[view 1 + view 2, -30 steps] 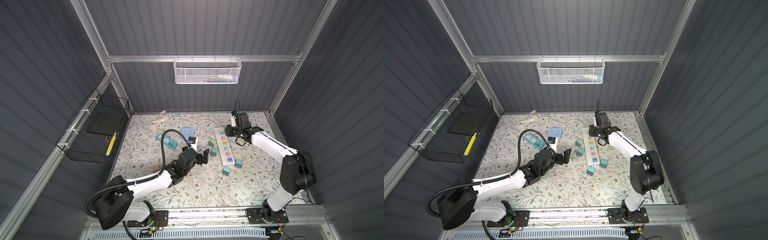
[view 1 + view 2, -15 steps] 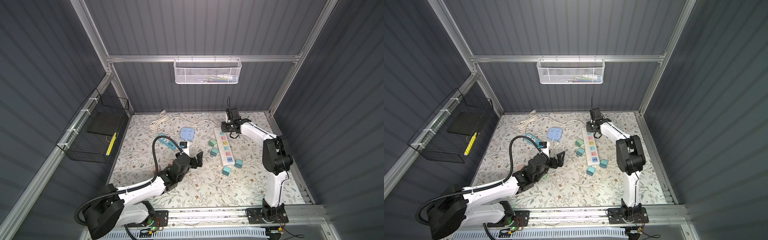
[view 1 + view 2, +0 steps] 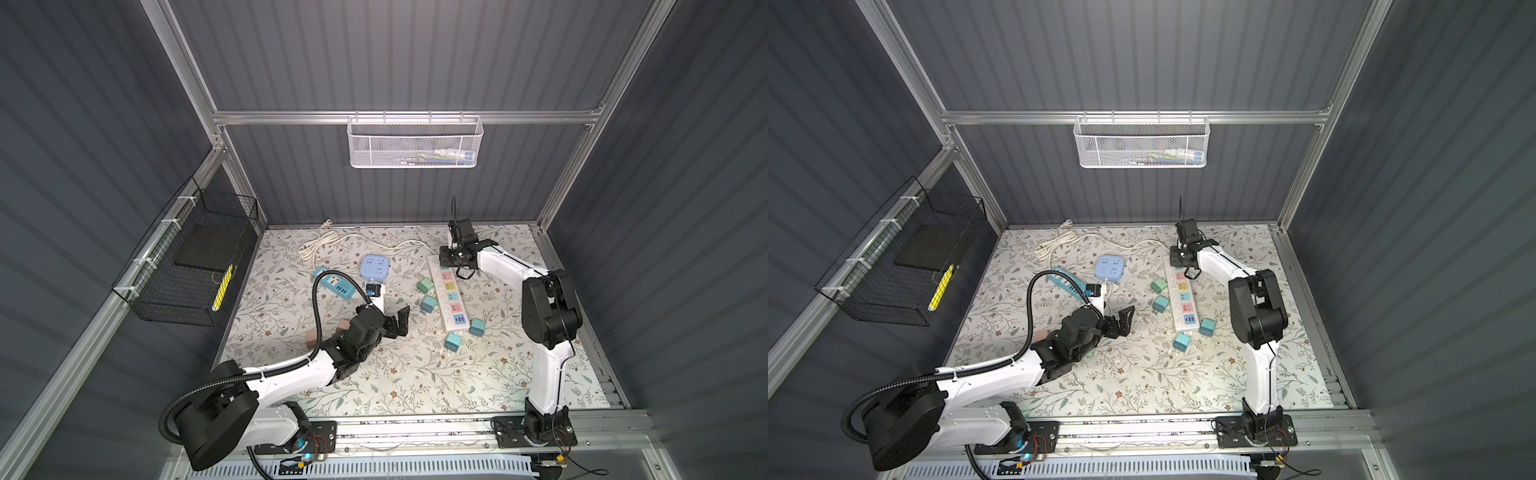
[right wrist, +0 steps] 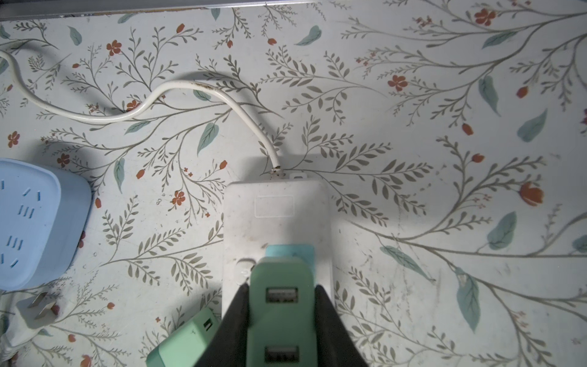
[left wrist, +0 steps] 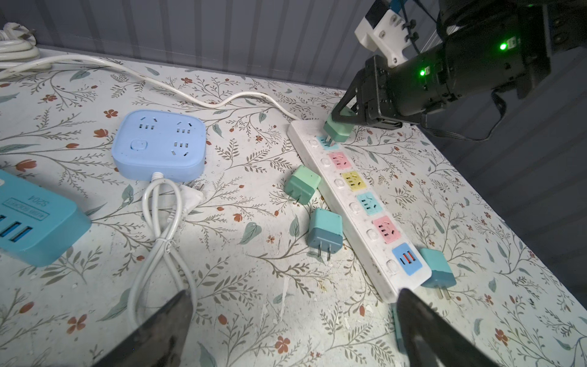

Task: Insert the plug
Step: 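Carry the adapter to the strip's end socket while the left arm withdraws, then lower the green adapter into the strip's end socket and open the right gripper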

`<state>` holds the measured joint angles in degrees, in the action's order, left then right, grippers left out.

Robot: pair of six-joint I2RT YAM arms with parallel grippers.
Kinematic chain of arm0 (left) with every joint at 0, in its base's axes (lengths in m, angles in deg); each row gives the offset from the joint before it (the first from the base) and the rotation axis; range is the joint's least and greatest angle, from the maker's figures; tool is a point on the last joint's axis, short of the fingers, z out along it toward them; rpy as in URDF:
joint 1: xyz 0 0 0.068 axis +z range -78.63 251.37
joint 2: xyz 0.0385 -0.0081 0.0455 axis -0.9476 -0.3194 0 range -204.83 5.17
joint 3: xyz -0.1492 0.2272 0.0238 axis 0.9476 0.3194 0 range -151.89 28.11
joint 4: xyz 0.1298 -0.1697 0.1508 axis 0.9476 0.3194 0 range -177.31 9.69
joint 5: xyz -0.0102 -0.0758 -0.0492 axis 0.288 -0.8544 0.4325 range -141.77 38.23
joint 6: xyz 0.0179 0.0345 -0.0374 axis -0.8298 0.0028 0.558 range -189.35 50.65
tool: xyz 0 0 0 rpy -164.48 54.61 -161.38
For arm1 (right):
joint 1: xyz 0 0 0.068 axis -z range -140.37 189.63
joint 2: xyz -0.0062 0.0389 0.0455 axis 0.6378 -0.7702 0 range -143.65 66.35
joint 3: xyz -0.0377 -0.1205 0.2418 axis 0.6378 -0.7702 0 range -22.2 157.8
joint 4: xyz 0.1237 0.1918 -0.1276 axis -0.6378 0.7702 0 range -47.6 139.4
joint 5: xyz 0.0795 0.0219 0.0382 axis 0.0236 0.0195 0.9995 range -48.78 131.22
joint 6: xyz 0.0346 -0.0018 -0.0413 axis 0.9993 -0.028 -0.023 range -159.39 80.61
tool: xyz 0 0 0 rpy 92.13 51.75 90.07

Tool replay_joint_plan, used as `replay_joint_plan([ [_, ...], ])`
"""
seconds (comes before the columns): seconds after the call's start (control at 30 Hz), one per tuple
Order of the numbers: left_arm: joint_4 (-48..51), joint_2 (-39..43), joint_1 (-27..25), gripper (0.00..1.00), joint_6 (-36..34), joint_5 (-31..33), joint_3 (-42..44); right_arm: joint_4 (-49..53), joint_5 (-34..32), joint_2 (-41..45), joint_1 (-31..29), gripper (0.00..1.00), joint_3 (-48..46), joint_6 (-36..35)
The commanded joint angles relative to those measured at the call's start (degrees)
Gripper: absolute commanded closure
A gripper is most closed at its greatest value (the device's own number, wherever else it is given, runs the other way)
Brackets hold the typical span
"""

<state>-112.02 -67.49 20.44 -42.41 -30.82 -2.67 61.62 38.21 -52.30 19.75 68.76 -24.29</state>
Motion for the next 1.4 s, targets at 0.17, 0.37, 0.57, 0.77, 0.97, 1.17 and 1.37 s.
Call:
replay_joint_plan([
  [0.17, -1.22, 0.19, 0.63, 0.00, -1.88, -0.99, -1.58, -0.91, -0.83, -2.29, -0.36, 0.82, -0.82, 1.60],
  [0.37, -1.46, 0.10, 0.84, 0.00, -1.78, -0.92, -1.45, -2.87, -4.20, -1.02, -2.27, 0.83, -3.96, 0.13],
  [0.57, -1.53, 0.05, 1.02, 0.00, -2.15, -0.95, -1.52, -5.21, -7.97, 0.94, -3.20, 0.83, -9.14, -0.39],
  [0.77, -1.31, -0.02, 1.17, 0.00, -2.24, -1.21, -1.57, -6.76, -8.14, 2.50, -2.09, 0.83, -11.26, -1.98],
  [0.97, -1.73, -0.39, 1.20, 0.00, -2.06, -1.46, -1.37, -9.41, -7.58, 4.34, -2.88, 0.83, -16.07, -2.75],
  [1.17, -1.19, -0.68, 1.37, 0.00, -2.83, -2.03, -2.15, -10.52, -7.21, 6.76, -0.68, 0.84, -19.19, -1.41],
  [1.37, -0.59, -1.00, 1.59, 0.00, -3.47, -2.76, -3.49, -9.64, -1.07, 7.57, 0.00, 0.83, -15.43, -1.67],
])
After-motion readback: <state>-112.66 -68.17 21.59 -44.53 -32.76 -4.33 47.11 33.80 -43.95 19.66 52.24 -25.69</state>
